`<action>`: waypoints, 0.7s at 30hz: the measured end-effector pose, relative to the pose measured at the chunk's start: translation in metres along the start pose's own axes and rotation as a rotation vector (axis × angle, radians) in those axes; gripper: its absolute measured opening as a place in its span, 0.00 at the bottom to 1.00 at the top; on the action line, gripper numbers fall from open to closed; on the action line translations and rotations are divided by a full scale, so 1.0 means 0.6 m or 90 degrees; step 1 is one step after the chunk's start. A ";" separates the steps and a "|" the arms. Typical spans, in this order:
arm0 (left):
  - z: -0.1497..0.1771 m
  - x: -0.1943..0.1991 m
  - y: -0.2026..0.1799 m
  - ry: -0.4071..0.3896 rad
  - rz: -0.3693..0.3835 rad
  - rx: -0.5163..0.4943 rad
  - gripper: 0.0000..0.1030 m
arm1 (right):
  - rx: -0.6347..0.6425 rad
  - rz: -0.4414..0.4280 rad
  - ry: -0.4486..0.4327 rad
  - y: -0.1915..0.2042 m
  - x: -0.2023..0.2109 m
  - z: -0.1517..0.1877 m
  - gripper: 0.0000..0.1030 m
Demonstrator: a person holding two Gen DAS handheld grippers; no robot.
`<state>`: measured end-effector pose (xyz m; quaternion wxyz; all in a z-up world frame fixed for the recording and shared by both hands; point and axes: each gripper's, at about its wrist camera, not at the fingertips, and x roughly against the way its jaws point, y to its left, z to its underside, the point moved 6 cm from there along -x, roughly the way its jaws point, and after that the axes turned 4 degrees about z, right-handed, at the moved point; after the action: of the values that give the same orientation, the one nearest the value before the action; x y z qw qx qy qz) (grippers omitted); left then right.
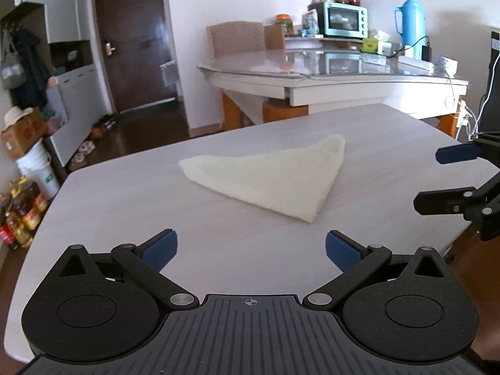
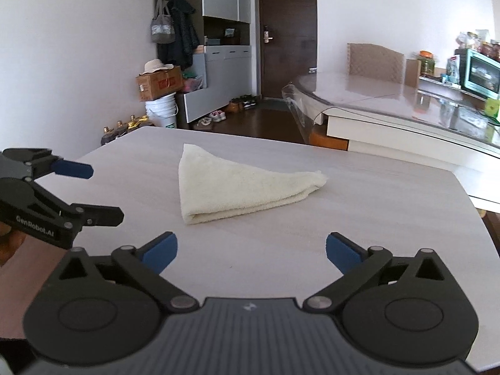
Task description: Fold towel
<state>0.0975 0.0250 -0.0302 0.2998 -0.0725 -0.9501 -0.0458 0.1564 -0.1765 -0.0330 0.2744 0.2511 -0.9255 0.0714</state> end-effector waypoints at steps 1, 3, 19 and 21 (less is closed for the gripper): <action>0.002 0.007 -0.002 -0.003 -0.002 0.002 1.00 | -0.003 -0.003 0.000 0.004 0.007 0.001 1.00; 0.005 0.019 -0.004 -0.007 -0.006 0.007 1.00 | -0.005 -0.004 0.000 0.011 0.013 0.002 1.00; 0.020 0.086 -0.008 -0.024 -0.022 0.025 1.00 | -0.017 -0.005 -0.027 0.042 0.095 0.007 1.00; 0.020 0.089 -0.007 -0.024 -0.022 0.026 1.00 | -0.018 -0.006 -0.027 0.042 0.094 0.006 1.00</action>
<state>0.0468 0.0281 -0.0096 0.2824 -0.0505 -0.9575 -0.0300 0.1016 -0.1798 -0.0051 0.2588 0.2526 -0.9309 0.0517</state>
